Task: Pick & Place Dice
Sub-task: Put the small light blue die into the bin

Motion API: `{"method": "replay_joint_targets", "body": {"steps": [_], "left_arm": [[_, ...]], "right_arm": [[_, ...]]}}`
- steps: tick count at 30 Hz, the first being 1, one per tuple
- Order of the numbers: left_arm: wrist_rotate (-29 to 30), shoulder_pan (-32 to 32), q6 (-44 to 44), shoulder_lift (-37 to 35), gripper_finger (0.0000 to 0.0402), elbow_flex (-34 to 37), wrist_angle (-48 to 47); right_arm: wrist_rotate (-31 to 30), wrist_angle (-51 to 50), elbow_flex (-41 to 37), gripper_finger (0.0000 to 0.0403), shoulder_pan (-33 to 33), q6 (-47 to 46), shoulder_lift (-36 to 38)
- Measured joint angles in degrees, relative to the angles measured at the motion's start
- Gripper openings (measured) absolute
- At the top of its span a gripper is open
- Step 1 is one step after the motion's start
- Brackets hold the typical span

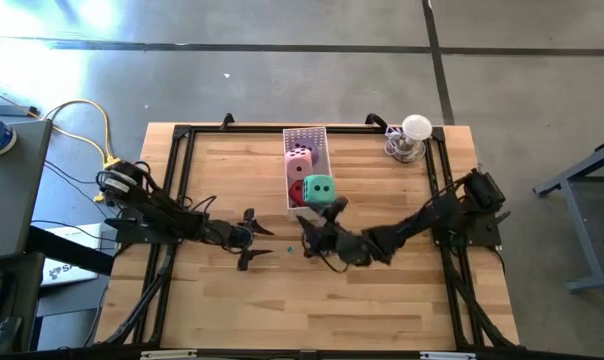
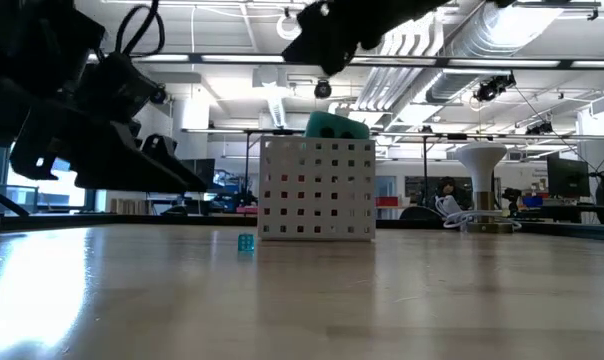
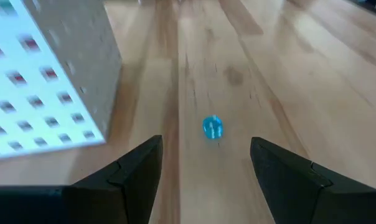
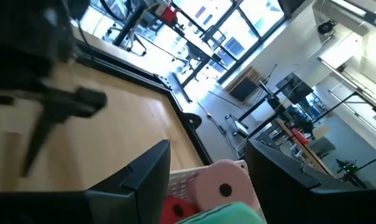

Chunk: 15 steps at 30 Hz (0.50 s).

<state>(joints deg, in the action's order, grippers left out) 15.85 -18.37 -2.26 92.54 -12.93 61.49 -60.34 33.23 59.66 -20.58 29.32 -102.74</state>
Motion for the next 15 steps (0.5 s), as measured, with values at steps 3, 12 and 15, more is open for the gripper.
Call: {"method": "replay_joint_targets", "body": {"steps": [3,12,15], "left_arm": [[-1.58,-0.16,-1.90,4.00,0.0238,-0.18,2.08],[-0.81,-1.69,-2.30,20.41,0.0238,-4.79,14.09],[-0.52,-1.70,-2.65,24.07,0.0238,-6.00,17.65]], "right_arm": [[-2.14,-0.04,0.00,0.0201,-3.23,-2.53,0.00],[-2.53,-0.21,0.02,0.0201,-9.71,-9.64,0.07],[-2.52,-0.80,0.02,0.0201,-11.45,-12.44,0.09]]}}
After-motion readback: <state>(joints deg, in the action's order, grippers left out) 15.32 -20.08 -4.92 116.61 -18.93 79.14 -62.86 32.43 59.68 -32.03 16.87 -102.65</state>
